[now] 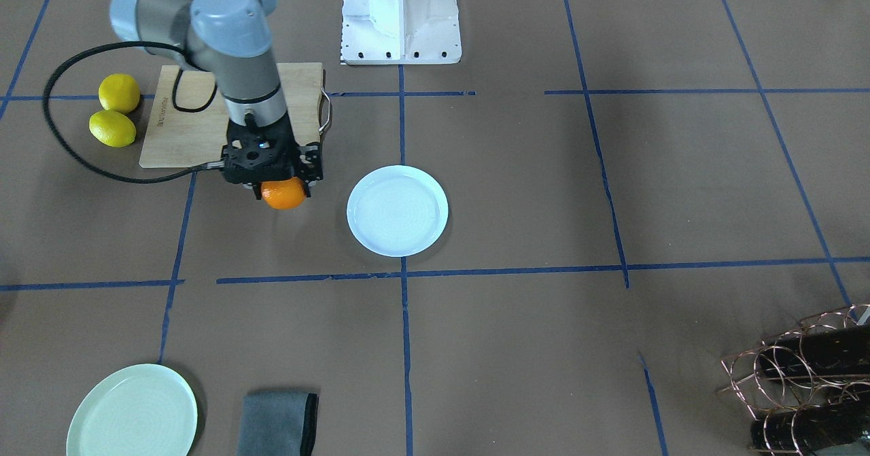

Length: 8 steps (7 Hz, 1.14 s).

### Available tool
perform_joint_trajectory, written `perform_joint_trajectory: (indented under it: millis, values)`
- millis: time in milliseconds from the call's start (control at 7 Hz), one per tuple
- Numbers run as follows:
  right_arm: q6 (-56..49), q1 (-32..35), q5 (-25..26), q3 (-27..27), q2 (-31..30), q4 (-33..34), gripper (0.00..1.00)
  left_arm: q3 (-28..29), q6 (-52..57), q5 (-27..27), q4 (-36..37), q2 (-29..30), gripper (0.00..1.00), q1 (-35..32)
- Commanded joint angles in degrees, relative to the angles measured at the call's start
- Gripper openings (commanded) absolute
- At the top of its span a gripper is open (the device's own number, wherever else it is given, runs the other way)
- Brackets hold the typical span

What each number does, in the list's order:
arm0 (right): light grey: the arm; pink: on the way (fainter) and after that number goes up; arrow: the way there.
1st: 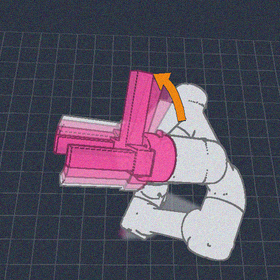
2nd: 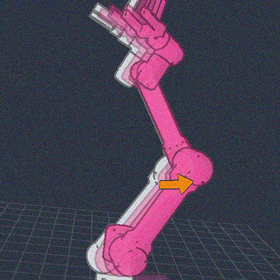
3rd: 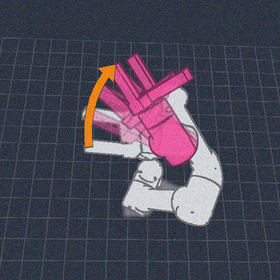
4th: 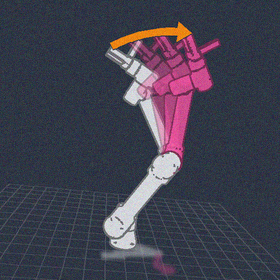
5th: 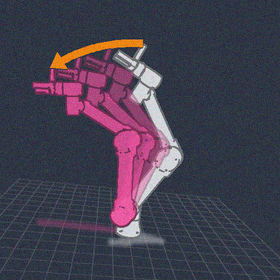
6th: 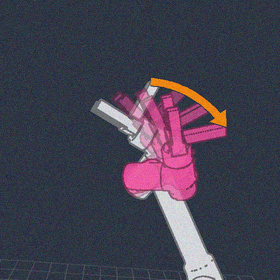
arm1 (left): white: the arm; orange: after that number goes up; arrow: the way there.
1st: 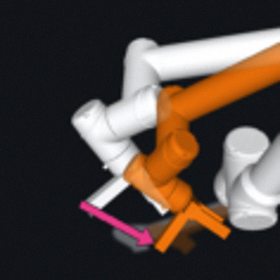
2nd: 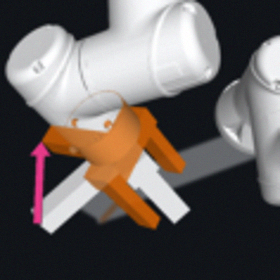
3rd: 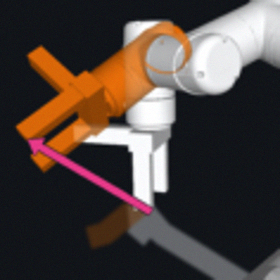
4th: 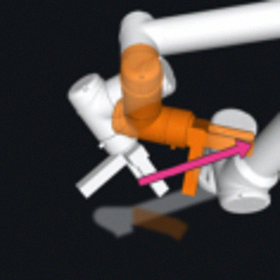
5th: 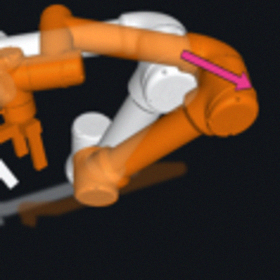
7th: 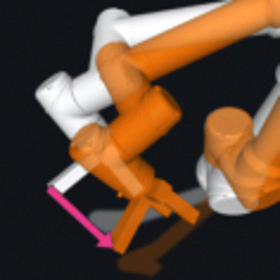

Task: Pick orange to plate
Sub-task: 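Carry the orange with the right gripper over the plate and lower it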

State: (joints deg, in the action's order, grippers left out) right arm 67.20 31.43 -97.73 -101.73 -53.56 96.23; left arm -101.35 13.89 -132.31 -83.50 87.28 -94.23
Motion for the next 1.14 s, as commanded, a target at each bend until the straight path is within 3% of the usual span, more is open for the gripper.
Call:
perform_joint_trajectory:
  millis: [0, 143, 286, 857, 1000]
  values:
    - [6.5, -4.0, 4.4, 12.2, 12.2, 2.1, 0.14, -0.1, 0.0, -0.1, 0.0, -0.1, 1.00, -0.1]
    - [8.5, -4.8, 5.6, 19.0, 16.4, 2.0, 0.15, -0.1, 0.0, -0.1, 0.0, -0.1, 1.00, -0.1]
    - [9.5, -5.7, 7.4, 21.3, 17.1, 1.8, 0.16, -0.1, 0.0, -0.1, 0.0, -0.1, 1.00, -0.1]
    - [10.8, -6.3, 9.6, 24.2, 17.8, 1.3, 0.18, -0.1, 0.0, 0.0, 0.1, -0.4, 1.00, -0.1]
    - [10.7, -6.3, 9.6, 24.7, 18.0, 1.2, 0.24, -0.1, 0.0, -0.1, 0.1, -0.4, 1.00, -0.1]
